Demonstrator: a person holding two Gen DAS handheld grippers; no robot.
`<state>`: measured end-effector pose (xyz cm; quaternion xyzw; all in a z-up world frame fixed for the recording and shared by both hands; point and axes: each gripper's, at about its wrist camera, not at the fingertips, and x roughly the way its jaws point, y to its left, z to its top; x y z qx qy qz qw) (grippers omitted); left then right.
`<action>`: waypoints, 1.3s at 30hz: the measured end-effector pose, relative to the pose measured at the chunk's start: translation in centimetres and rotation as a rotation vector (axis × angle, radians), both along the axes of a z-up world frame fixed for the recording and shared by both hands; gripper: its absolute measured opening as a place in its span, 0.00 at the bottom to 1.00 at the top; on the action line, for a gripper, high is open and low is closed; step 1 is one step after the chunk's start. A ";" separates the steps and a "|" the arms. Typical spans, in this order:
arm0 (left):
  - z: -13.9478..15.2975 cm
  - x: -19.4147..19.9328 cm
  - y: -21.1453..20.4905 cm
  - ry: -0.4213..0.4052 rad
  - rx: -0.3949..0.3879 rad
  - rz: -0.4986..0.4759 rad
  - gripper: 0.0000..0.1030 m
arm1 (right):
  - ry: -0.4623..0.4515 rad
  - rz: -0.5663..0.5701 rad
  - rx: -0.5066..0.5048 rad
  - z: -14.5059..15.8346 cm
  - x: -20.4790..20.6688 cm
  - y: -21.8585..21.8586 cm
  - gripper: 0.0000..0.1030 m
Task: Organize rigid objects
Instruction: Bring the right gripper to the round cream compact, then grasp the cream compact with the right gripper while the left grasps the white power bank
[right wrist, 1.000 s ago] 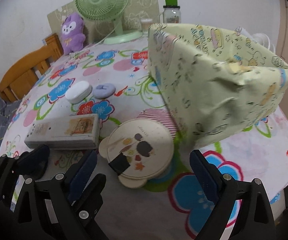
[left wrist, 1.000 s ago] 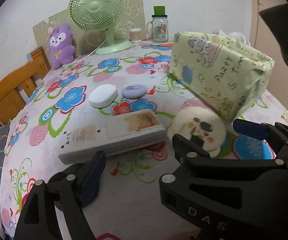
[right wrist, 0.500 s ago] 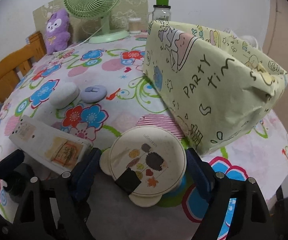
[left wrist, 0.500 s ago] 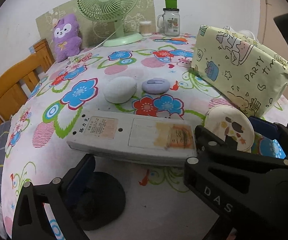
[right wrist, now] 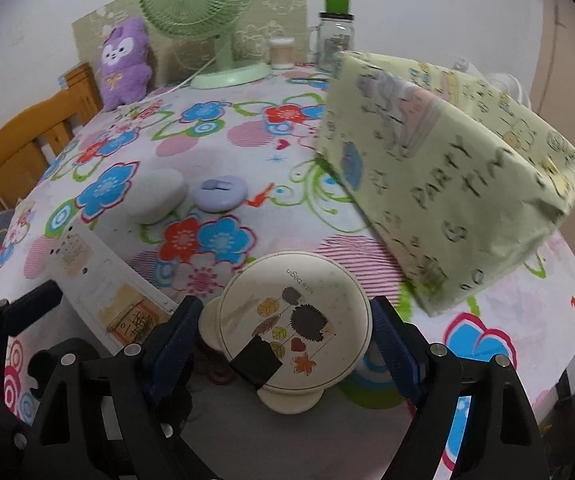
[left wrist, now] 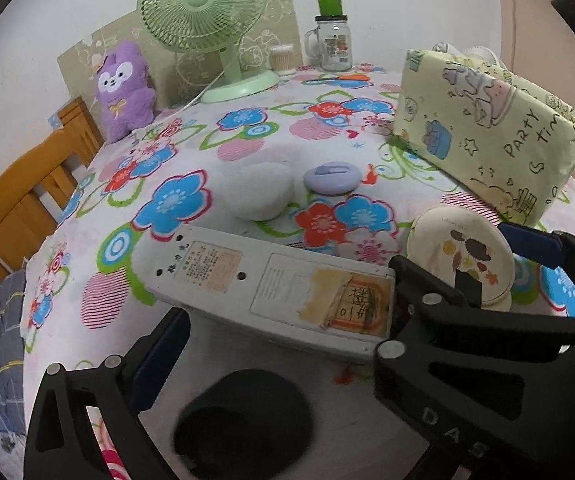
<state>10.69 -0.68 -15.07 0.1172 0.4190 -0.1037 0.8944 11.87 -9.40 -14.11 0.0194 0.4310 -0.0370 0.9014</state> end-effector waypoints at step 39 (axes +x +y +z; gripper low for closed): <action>2.3 3.3 2.3 0.105 -0.126 0.293 1.00 | -0.026 0.140 -0.016 5.2 2.5 -0.2 0.83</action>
